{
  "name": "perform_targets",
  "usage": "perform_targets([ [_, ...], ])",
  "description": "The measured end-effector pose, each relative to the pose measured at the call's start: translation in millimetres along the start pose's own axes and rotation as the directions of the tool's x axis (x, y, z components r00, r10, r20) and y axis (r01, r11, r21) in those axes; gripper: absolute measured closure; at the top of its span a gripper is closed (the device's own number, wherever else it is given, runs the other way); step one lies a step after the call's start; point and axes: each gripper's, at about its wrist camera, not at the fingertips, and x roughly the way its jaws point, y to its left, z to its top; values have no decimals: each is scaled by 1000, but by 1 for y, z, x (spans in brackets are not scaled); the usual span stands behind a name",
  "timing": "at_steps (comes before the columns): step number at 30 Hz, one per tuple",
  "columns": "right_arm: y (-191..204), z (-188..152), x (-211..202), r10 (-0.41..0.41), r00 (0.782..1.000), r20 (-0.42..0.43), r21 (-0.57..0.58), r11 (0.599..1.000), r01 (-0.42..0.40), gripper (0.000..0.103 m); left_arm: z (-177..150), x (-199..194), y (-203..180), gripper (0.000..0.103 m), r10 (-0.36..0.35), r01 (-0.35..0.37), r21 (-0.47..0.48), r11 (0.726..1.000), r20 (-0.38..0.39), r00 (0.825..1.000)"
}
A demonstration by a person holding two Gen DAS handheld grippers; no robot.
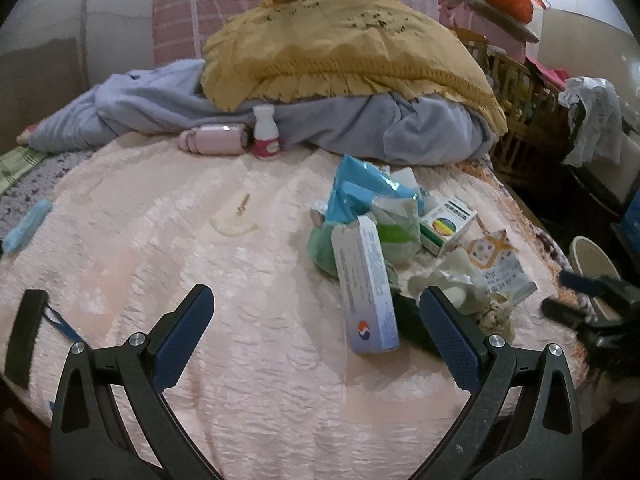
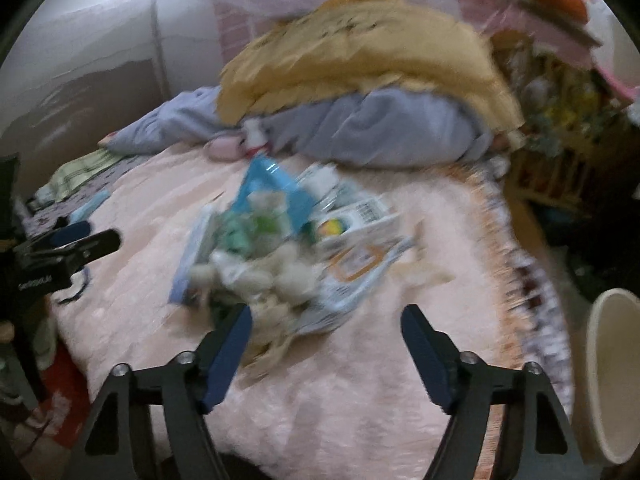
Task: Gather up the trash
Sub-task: 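Grasp the white medicine box with the left tool while the right tool grasps the brown cloth, then carry both items to the white bucket and open both tools to drop them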
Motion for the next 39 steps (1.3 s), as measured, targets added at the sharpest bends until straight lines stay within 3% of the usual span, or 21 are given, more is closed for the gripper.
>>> perform_targets([
  [2, 7, -2, 10, 51, 998, -37, -16, 999, -52, 35, 1, 5, -3, 1, -15, 15, 0, 1000, -15, 1000],
  [4, 17, -2, 23, 77, 994, -73, -57, 995, -81, 48, 2, 10, -6, 1, -30, 30, -2, 1000, -28, 999],
  [8, 29, -3, 47, 117, 985, -125, -105, 986, -131, 53, 7, 26, -14, 1, -43, 43, -10, 999, -57, 997],
  [11, 31, -6, 65, 129, 976, -173, -122, 981, -152, 74, 12, 43, -20, 8, -56, 55, -14, 998, -87, 995],
  [13, 29, -9, 67, 151, 973, -176, -107, 979, -171, 79, 14, 57, -24, 19, -60, 59, -13, 998, -119, 991],
  [18, 19, -12, 47, 190, 973, -128, -68, 978, -200, 81, 12, 93, -20, 78, -122, 109, -66, 992, -245, 962],
  [21, 16, -15, 26, 212, 972, -96, -62, 974, -219, 81, 9, 91, -9, 83, -161, 135, -120, 984, -247, 956],
  [27, 5, -20, -5, 244, 969, -37, -28, 969, -245, 81, 17, 59, -8, 87, -171, 151, -109, 982, -205, 964],
  [31, -4, -20, -20, 237, 972, 1, 3, 971, -237, 81, 30, 37, -20, 87, -199, 187, -84, 979, -162, 966],
  [33, -14, -17, -29, 281, 959, 28, 48, 958, -282, 81, 36, 28, -30, 87, -223, 214, -72, 974, -146, 964],
  [35, -18, -15, -35, 276, 960, 49, 61, 958, -279, 81, 40, 21, -39, 87, -240, 234, -58, 970, -134, 961],
  [39, -19, -13, -22, 274, 962, 12, 71, 959, -274, 81, 45, 11, -60, 87, -263, 262, -23, 965, -119, 957],
])
